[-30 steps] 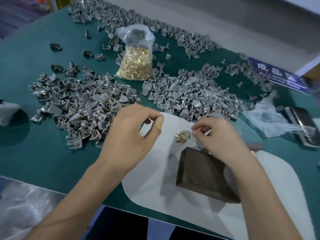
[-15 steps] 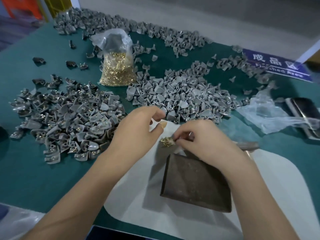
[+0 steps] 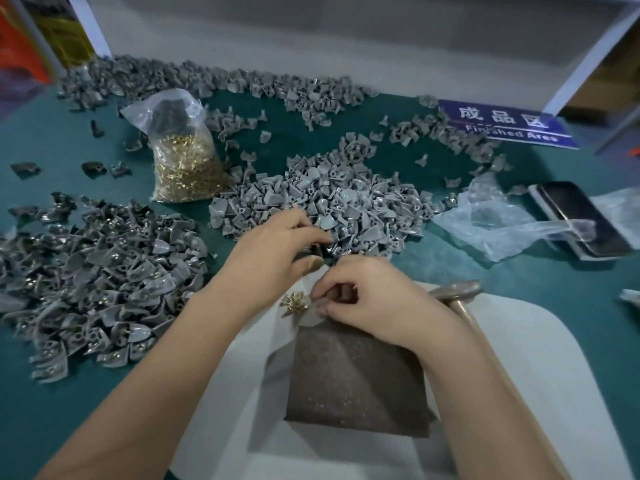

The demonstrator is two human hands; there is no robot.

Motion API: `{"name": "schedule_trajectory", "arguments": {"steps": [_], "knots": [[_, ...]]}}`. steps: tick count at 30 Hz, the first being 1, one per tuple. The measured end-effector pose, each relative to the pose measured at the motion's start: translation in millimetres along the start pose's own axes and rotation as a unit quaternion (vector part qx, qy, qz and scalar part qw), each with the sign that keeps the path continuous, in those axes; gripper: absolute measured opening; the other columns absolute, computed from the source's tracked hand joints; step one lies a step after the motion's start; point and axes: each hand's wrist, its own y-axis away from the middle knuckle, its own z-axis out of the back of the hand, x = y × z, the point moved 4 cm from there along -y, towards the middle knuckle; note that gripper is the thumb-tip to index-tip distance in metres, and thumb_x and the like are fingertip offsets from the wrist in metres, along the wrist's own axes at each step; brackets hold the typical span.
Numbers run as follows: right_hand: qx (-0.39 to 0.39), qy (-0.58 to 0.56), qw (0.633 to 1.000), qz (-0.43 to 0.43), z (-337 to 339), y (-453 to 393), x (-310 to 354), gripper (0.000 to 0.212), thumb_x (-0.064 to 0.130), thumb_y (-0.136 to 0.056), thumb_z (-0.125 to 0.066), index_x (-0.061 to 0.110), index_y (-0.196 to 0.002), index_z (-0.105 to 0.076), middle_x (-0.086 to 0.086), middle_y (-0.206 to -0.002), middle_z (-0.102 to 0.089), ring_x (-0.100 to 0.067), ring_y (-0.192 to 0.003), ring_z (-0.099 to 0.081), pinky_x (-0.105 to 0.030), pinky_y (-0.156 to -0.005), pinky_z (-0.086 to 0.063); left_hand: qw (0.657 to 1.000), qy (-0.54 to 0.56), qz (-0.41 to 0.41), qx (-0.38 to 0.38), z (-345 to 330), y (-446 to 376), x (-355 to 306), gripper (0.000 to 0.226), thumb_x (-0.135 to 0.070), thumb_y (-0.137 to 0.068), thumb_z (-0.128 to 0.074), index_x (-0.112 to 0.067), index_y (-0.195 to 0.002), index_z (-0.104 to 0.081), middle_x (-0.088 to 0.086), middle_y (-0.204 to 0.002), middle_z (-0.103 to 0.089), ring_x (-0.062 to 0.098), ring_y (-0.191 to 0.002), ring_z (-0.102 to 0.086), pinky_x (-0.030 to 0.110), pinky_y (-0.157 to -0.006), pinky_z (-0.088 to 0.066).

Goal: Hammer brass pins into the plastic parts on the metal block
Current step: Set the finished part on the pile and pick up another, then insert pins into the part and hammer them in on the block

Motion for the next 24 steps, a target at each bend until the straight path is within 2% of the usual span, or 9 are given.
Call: {"name": "schedule_trajectory", "arguments": {"steps": [2, 6, 9, 12, 14, 16, 19, 22, 24], "knots": [[-0.007, -0.003, 1.0, 0.0, -0.1, -1.2, -0.6, 0.011, 0.022, -0.085, -0.082, 0.03, -0.093, -0.082, 0.014, -0.091, -0.065, -0.004, -0.084, -0.06, -0.016, -0.078, -0.047, 1.0, -0.008, -0.018, -0.003, -0.2, 0.3, 0.3, 0.034, -0.035, -0.091, -0.071, -0.037, -0.125, -0.068, -0.017, -0.107, -0.051, 0.004, -0.1, -0.045, 0.035, -0.086, -0.048], [-0.018, -0.004, 1.0, -0.001, -3.4, -2.1, -3.0, 0.008, 0.021, -0.087, -0.078, 0.028, -0.092, -0.081, 0.011, -0.094, -0.067, -0.003, -0.085, -0.059, -0.025, -0.082, -0.05, 0.998, -0.012, -0.049, -0.046, 3.5, 1.7, -0.6, 0.02, -0.03, -0.089, -0.073, -0.03, -0.109, -0.075, -0.013, -0.101, -0.059, 0.011, -0.099, -0.053, 0.041, -0.083, -0.05], [-0.055, -0.047, 0.997, -0.003, 0.1, -0.3, -4.4, 0.007, 0.02, -0.084, -0.073, 0.027, -0.085, -0.075, 0.012, -0.085, -0.07, -0.003, -0.079, -0.063, -0.03, -0.078, -0.055, 0.992, 0.076, -0.035, -0.098, 2.1, 5.7, -3.3, 0.013, -0.026, -0.092, -0.07, -0.032, -0.104, -0.074, -0.015, -0.102, -0.061, 0.007, -0.094, -0.058, 0.028, -0.079, -0.05], [-0.139, -0.16, 0.977, 0.013, 8.1, 2.8, -6.2, 0.013, 0.008, -0.082, -0.071, 0.021, -0.081, -0.069, 0.007, -0.077, -0.069, -0.013, -0.074, -0.066, -0.035, -0.072, -0.057, 0.957, 0.248, 0.018, -0.152, -0.9, 9.0, -5.7, 0.016, -0.019, -0.097, -0.066, -0.033, -0.104, -0.068, -0.016, -0.098, -0.065, 0.006, -0.094, -0.062, 0.016, -0.078, -0.048], [-0.208, -0.221, 0.952, 0.03, 15.4, 5.3, -8.3, 0.015, 0.004, -0.082, -0.07, 0.019, -0.083, -0.068, 0.003, -0.077, -0.068, -0.019, -0.075, -0.065, -0.035, -0.069, -0.056, 0.925, 0.338, 0.052, -0.163, -3.1, 10.4, -5.7, 0.019, -0.021, -0.101, -0.061, -0.037, -0.11, -0.063, -0.016, -0.101, -0.067, 0.006, -0.096, -0.065, 0.021, -0.081, -0.053], [-0.255, -0.266, 0.929, 0.044, 21.3, 7.2, -9.6, 0.015, 0.003, -0.085, -0.071, 0.017, -0.087, -0.069, 0.003, -0.078, -0.068, -0.018, -0.073, -0.065, -0.034, -0.063, -0.057, 0.897, 0.412, 0.062, -0.149, -5.0, 10.5, -6.9, 0.026, -0.02, -0.104, -0.056, -0.034, -0.125, -0.061, -0.007, -0.104, -0.068, 0.01, -0.095, -0.068, 0.025, -0.082, -0.057], [-0.282, -0.31, 0.906, 0.066, 24.1, 8.8, -7.6, 0.018, -0.004, -0.088, -0.072, 0.013, -0.09, -0.071, 0.007, -0.077, -0.069, -0.009, -0.068, -0.066, -0.023, -0.059, -0.056, 0.861, 0.488, 0.063, -0.131, -5.1, 10.3, -10.0, 0.034, -0.013, -0.105, -0.053, -0.025, -0.136, -0.061, 0.006, -0.108, -0.071, 0.012, -0.097, -0.072, 0.021, -0.087, -0.057], [-0.283, -0.324, 0.9, 0.067, 21.5, 7.7, -6.1, 0.026, -0.006, -0.089, -0.071, 0.019, -0.094, -0.074, 0.006, -0.082, -0.072, -0.01, -0.073, -0.067, -0.023, -0.061, -0.058, 0.829, 0.546, 0.047, -0.113, -7.3, 10.7, -15.3, 0.032, -0.012, -0.106, -0.052, -0.025, -0.132, -0.064, 0.005, -0.11, -0.069, 0.017, -0.103, -0.071, 0.025, -0.091, -0.057], [-0.286, -0.329, 0.898, 0.061, 20.4, 6.6, -7.1, 0.028, -0.006, -0.09, -0.07, 0.02, -0.099, -0.076, 0.002, -0.086, -0.074, -0.012, -0.073, -0.069, -0.024, -0.063, -0.059, 0.824, 0.556, 0.036, -0.104, -10.4, 11.2, -17.7, 0.031, -0.012, -0.106, -0.051, -0.026, -0.131, -0.064, 0.0, -0.111, -0.066, 0.017, -0.107, -0.07, 0.028, -0.092, -0.057]]}}
